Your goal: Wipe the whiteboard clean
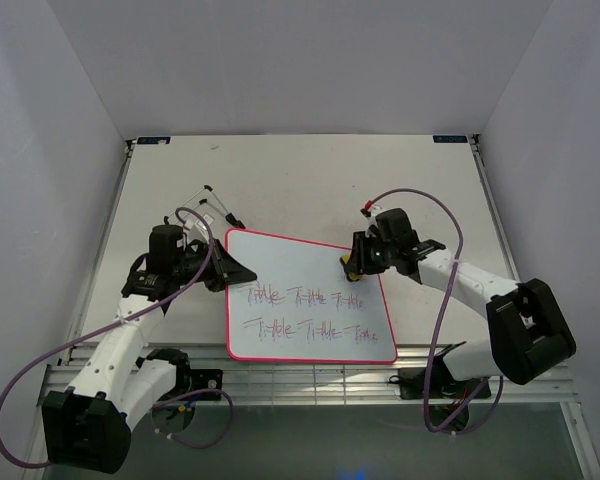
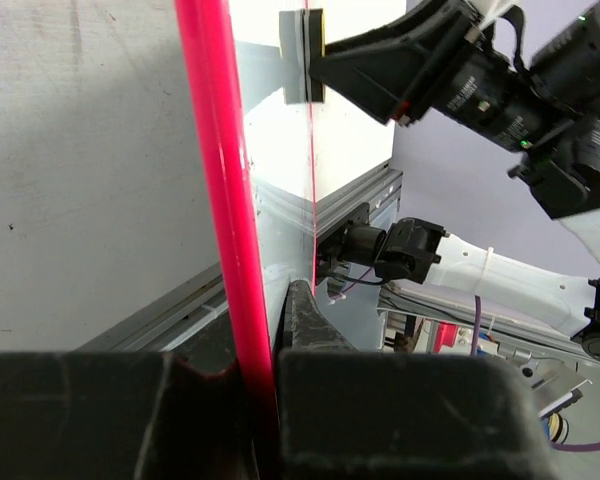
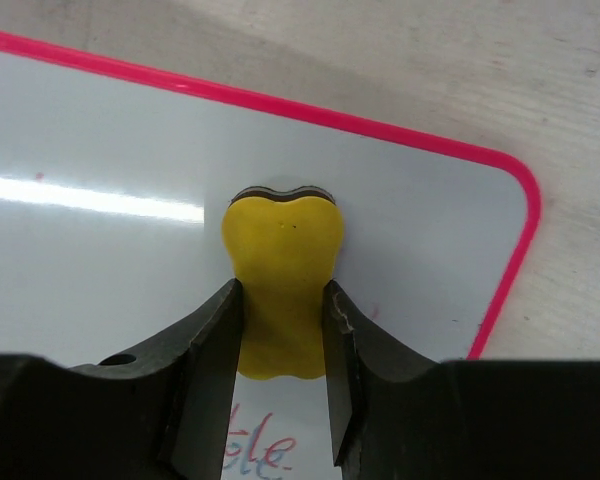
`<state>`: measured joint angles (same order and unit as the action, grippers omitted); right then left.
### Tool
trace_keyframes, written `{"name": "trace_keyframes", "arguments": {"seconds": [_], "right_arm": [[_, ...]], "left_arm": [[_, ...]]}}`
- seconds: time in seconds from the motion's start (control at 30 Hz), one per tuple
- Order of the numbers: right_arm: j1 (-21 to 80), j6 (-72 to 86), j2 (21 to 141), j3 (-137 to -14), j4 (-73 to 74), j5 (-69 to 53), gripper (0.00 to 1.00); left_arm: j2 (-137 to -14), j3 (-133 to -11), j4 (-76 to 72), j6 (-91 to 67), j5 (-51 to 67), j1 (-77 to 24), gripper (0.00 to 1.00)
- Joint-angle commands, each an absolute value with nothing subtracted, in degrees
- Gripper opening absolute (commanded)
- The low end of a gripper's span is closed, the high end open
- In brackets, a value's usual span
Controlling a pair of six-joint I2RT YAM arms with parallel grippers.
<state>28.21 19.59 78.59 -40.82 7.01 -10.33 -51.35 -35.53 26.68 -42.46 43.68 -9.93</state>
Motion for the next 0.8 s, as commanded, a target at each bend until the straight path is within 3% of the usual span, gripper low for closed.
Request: {"name": "trace_keyframes", "arguments": {"seconds": [0.0, 0.2, 0.5, 0.77], "right_arm": [[36.63, 20.03, 80.42, -43.85, 17.32, -21.8, 0.31], [38.68, 22.42, 78.84, -43.86, 13.88, -22.25, 0.32], [23.75, 17.67, 81.47, -34.55, 21.79, -13.19, 0.32], [20.13, 16.88, 87.09, -35.77, 21.71, -10.99, 0.32]], "left_arm": [[-51.94, -37.0, 21.26, -24.08, 20.41, -10.72, 0.0], [-52.91, -37.35, 23.47, -25.49, 14.94, -8.79, 0.0], [-53.26, -37.79, 24.78, -25.66, 11.87, -7.56, 0.0], [-51.59, -37.97, 25.66, -26.28, 8.88, -7.47, 0.0]]}}
